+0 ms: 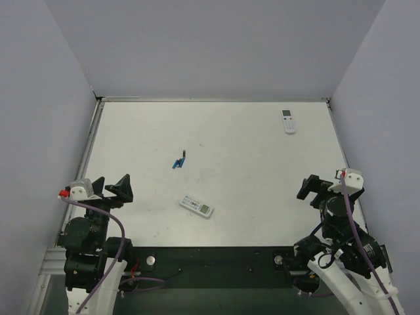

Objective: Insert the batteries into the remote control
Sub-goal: Pick up the remote control from the center of the board.

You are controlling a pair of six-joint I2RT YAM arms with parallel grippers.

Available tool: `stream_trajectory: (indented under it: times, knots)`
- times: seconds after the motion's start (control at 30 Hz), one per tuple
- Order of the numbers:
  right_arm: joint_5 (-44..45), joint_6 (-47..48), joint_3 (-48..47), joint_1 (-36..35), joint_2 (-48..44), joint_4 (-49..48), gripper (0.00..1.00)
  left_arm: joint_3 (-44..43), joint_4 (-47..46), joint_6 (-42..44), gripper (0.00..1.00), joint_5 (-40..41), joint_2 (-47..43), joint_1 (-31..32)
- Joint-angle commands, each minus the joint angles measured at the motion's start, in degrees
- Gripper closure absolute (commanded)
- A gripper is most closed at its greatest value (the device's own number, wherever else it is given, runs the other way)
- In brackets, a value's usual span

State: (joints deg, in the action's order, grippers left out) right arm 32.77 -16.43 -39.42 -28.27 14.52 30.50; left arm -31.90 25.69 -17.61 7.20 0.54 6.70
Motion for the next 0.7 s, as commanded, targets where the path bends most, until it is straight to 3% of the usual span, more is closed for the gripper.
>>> stream_trajectory:
  times: [0.0,0.3,0.47,0.67]
  knots:
    - [-0.3,-0.5,-0.7,-0.4,0.9,-1.1,0.00,-0.2,-2.0,-1.3,0.03,0.0,-2.5,-0.4]
    - [-5.3,-0.8,-3.5,-0.5,5.1,0.2,0.00,-3.3,4.1,-6.5,0.03,2.7,6.5,0.0]
    - [-17.5,-0.7,-6.1,-0.5,11.4,1.8,0.00,-4.3,6.2,-7.6,0.03,2.7,12.0,-0.1]
    - [-26.1,-3.7,-8.8,-0.6,22.6,3.7,0.00,-3.8,5.9,-7.7,0.03,2.6,13.3,-0.3]
